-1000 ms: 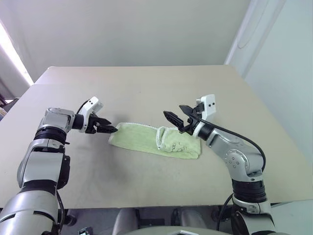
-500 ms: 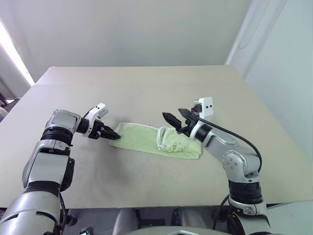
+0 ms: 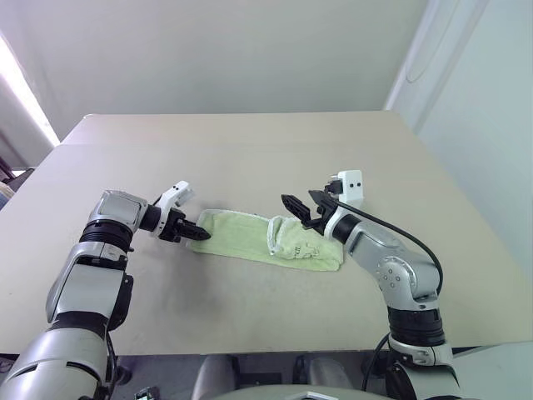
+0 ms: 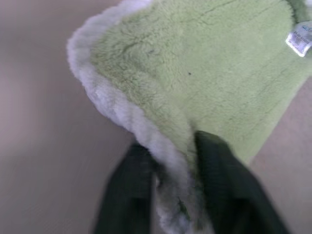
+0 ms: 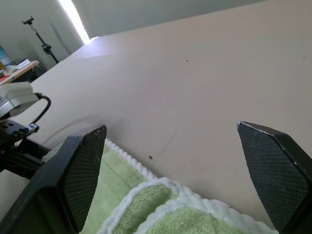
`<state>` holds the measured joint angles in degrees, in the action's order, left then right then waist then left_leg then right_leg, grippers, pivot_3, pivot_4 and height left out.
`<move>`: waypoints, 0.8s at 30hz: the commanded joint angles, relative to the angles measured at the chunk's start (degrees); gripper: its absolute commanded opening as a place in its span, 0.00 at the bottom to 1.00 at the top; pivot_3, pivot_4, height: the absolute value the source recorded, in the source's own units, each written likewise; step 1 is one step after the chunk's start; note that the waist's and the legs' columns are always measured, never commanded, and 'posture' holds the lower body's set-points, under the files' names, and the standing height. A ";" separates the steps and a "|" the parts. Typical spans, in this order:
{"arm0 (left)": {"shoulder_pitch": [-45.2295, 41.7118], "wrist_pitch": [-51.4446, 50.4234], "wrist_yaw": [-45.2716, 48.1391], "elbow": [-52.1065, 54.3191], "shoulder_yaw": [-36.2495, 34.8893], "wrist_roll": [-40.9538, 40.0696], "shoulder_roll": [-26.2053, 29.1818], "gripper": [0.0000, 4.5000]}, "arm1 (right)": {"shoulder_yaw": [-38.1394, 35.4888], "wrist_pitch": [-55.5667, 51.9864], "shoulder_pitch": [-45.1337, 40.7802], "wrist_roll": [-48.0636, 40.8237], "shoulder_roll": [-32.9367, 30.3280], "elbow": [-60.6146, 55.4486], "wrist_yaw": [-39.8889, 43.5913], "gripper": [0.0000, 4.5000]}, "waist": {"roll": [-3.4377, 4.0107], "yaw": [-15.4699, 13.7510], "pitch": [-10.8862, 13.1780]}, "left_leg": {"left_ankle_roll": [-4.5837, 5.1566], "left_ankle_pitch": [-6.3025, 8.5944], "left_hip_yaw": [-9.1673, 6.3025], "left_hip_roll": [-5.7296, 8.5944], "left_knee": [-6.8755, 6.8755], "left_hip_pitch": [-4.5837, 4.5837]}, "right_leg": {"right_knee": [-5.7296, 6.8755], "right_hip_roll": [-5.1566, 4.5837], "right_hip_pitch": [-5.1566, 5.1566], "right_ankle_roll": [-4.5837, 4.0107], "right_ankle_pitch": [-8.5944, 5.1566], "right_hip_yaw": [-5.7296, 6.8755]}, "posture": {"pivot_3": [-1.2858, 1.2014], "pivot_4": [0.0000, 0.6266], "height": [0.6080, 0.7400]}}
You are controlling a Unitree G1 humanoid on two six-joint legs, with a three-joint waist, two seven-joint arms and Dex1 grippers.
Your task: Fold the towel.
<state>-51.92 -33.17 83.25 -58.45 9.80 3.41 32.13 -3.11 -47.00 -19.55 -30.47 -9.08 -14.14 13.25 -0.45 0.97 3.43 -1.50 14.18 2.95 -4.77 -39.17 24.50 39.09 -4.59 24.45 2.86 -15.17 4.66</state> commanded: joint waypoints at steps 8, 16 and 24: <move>-4.51 2.81 -3.54 -6.09 -1.31 -0.01 4.07 0.02 | -7.62 -1.86 1.92 -15.24 -2.29 -11.65 7.76 1.00 | -0.02 0.16 0.06 | 0.00 0.00 -0.04 -0.01 0.03 0.07 | 0.01 0.04 0.07 0.11 0.06 0.00 | 0.52 0.00 0.57; -9.67 2.41 -4.68 -9.73 -2.20 0.05 8.93 0.02 | -2.20 -2.72 8.55 -14.56 -15.72 -17.43 16.25 1.00 | -0.08 0.15 0.10 | -0.01 0.01 -0.06 -0.02 0.03 0.06 | -0.01 0.03 0.09 0.07 -0.21 0.01 | 0.52 0.00 0.57; -11.31 1.67 -2.47 -9.62 -3.00 -0.38 12.00 0.02 | 4.79 0.69 11.60 -7.33 -19.96 -16.69 17.75 1.00 | -0.18 0.01 0.18 | -0.02 0.02 -0.06 -0.04 0.07 0.05 | -0.03 0.04 0.12 0.00 -0.27 0.01 | 0.52 0.00 0.57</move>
<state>-60.94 -31.07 79.88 -69.00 7.97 3.53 43.03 1.64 -47.82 -7.22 -38.55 -28.76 -30.09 30.75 -0.63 0.98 3.61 -1.52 14.19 2.89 -4.81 -39.11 24.56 39.06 -4.56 24.56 2.86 -15.44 4.68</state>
